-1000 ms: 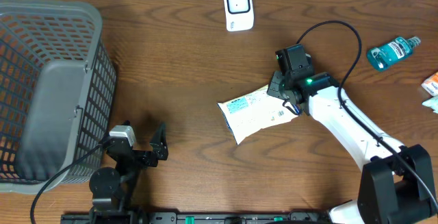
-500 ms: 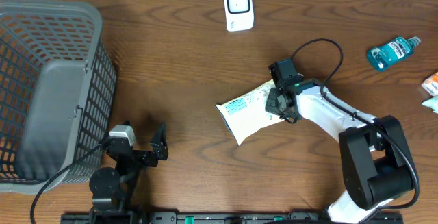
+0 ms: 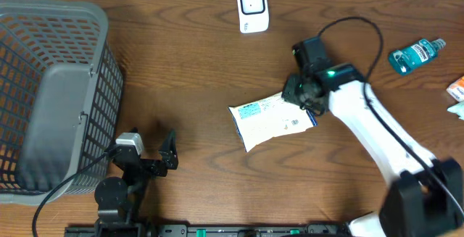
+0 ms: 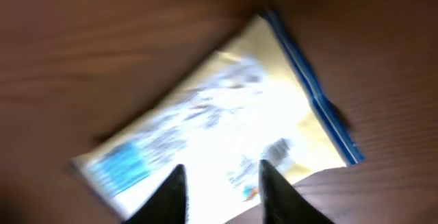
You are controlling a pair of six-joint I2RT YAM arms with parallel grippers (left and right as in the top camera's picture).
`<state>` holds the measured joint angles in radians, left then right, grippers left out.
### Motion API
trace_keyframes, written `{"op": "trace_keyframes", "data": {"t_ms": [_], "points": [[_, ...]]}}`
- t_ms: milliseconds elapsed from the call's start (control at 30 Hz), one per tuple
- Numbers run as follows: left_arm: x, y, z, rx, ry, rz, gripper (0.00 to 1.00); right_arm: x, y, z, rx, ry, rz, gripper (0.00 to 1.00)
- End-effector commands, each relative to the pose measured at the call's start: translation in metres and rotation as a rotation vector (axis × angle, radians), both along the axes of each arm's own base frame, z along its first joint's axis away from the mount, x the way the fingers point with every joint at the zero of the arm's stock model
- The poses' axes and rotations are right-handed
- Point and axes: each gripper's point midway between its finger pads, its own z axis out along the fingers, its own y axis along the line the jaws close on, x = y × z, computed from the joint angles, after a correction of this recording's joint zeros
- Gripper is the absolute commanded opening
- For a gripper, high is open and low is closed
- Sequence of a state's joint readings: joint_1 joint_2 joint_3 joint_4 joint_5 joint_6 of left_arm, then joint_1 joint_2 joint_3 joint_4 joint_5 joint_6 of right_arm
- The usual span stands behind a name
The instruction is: Scan the item barcode
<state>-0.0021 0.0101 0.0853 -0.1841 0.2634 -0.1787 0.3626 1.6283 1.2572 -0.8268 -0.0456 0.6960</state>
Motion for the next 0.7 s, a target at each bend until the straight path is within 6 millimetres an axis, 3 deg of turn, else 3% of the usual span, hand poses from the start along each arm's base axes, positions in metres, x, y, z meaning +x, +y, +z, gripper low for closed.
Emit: {"op": "trace_keyframes", "data": {"t_ms": [0, 100, 133, 400, 667], "points": [[-0.001, -0.003, -0.012, 0.007, 0.030, -0.017, 0.98, -0.013, 0.027, 0.015, 0.146, 0.030, 0.040, 0.35], [-0.001, -0.003, -0.012, 0.007, 0.030, -0.016, 0.98, -0.028, 0.030, 0.007, 0.139, 0.092, 0.058, 0.04], [-0.001, -0.003, -0.012, 0.007, 0.030, -0.016, 0.98, -0.036, 0.029, 0.001, 0.118, 0.118, 0.064, 0.01], [-0.001, -0.003, -0.012, 0.007, 0.030, -0.017, 0.98, -0.092, 0.005, -0.059, -0.087, 0.261, 0.089, 0.01], [-0.001, -0.002, -0.012, 0.007, 0.030, -0.016, 0.98, -0.107, -0.012, -0.109, -0.132, 0.238, 0.079, 0.06]]}}
